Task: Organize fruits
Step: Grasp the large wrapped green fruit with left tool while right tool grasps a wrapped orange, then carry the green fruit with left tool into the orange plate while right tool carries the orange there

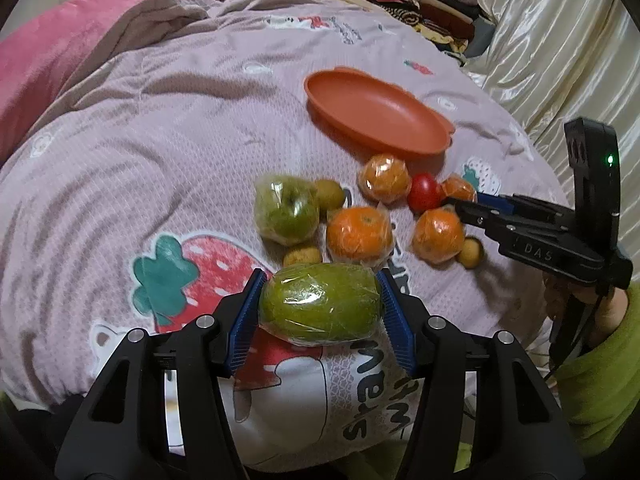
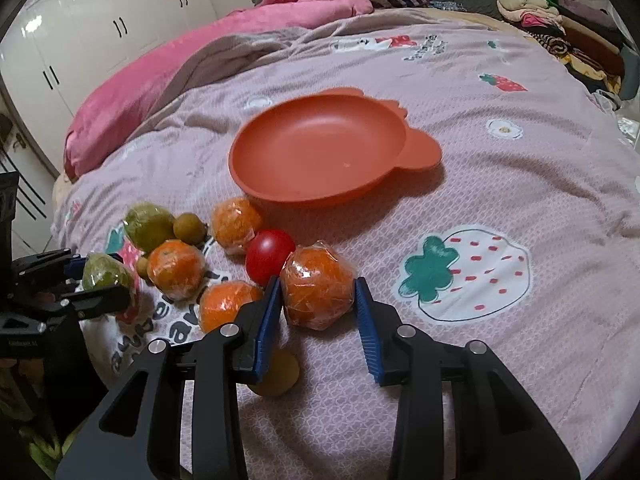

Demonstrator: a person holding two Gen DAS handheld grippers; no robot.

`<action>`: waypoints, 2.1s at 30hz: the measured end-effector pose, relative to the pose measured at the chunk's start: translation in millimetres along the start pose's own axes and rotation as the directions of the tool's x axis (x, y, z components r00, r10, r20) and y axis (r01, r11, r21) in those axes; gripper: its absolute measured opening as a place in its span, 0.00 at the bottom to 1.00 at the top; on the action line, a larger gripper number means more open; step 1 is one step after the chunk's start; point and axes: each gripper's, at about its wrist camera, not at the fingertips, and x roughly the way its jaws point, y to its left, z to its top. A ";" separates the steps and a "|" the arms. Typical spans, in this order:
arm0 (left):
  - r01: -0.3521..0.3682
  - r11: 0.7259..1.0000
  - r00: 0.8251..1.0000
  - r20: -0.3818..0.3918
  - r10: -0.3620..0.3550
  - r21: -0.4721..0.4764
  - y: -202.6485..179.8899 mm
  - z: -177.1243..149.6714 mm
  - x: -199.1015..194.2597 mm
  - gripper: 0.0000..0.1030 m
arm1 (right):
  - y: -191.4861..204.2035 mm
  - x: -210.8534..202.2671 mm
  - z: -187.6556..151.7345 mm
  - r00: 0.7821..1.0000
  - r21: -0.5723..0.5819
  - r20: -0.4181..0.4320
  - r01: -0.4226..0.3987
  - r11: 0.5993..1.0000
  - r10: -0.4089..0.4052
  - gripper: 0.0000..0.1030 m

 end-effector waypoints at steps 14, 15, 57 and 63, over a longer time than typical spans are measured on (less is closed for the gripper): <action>0.027 1.000 0.999 0.020 -0.027 0.011 -3.4 54.8 2.1 0.47 | -12.3 -32.4 29.3 0.995 -0.005 0.098 -0.001 1.000 0.002 0.34; 0.035 0.999 0.999 0.018 -0.035 0.014 -4.2 60.3 4.5 0.47 | -12.4 -31.9 31.7 0.995 -0.008 0.101 -0.001 1.000 0.002 0.34; 0.096 0.991 0.979 -0.188 -0.078 0.090 -21.5 173.1 116.6 0.47 | 7.4 30.4 71.3 1.000 -0.128 -0.020 0.000 0.992 -0.003 0.34; 0.098 0.991 0.979 -0.187 -0.081 0.087 -21.5 173.2 117.4 0.47 | 8.6 34.0 71.7 1.000 -0.129 -0.026 0.000 0.992 -0.004 0.35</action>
